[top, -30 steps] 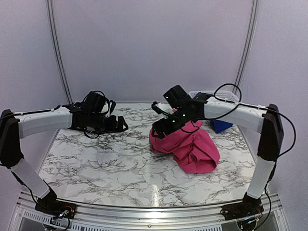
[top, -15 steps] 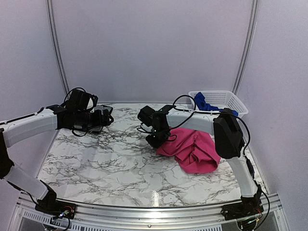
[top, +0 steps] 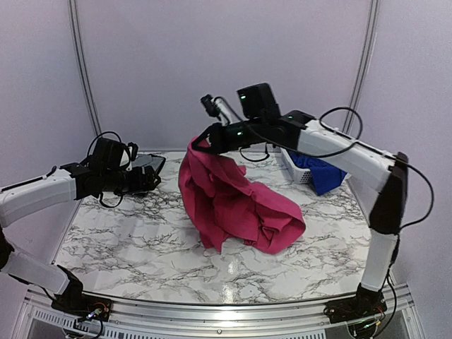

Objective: Fold and stack the mixed laundry pile
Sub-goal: Pick up the crumpled trousers from the center of the board.

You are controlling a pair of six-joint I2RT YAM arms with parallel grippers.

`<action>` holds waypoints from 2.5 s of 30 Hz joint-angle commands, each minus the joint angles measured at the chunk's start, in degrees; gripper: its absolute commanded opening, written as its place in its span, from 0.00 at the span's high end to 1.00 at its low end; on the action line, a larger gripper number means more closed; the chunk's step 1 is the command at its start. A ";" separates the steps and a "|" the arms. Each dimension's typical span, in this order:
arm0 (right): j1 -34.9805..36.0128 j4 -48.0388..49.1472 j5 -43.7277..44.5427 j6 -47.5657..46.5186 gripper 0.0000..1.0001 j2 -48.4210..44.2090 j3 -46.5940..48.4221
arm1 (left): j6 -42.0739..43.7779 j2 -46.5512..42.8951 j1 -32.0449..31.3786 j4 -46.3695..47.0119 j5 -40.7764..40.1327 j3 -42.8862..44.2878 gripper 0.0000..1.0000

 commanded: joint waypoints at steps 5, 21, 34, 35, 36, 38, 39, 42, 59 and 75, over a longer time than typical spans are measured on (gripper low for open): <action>-17.20 29.84 -1.74 20.67 1.00 -31.46 -45.14 | 4.37 -5.00 -4.23 11.99 7.99 -7.96 0.06; -23.90 7.65 11.30 12.30 0.95 -32.47 -68.00 | 3.27 5.25 -10.48 8.24 -9.79 -13.71 0.07; -9.53 1.65 17.55 -3.84 0.21 -37.96 -54.17 | -1.49 20.29 -10.83 7.49 -3.68 -7.19 0.25; -7.10 1.92 17.78 -5.30 0.21 -36.87 -53.39 | -2.01 21.53 -10.83 7.56 -2.75 -6.26 0.27; -4.61 2.15 17.99 -6.56 0.21 -35.65 -52.51 | -2.33 22.72 -10.83 7.61 -1.79 -5.66 0.29; -0.38 3.18 18.33 -8.33 0.21 -33.06 -50.89 | -2.51 24.79 -10.83 7.61 -0.44 -4.34 0.37; 1.59 3.48 18.23 -9.24 0.21 -31.61 -49.88 | -2.52 25.58 -10.83 7.55 0.84 -3.89 0.43; 7.28 2.14 20.29 -13.08 0.21 -25.25 -44.25 | -2.90 26.82 -10.83 7.29 1.88 -3.20 0.66; 20.23 -5.96 48.13 -22.32 0.10 8.56 -22.40 | -7.35 24.93 -9.46 5.63 4.39 -4.05 1.00; 6.29 -3.51 40.52 -9.18 1.00 -23.76 -34.05 | 4.04 15.48 -1.87 -6.44 -5.68 7.69 1.00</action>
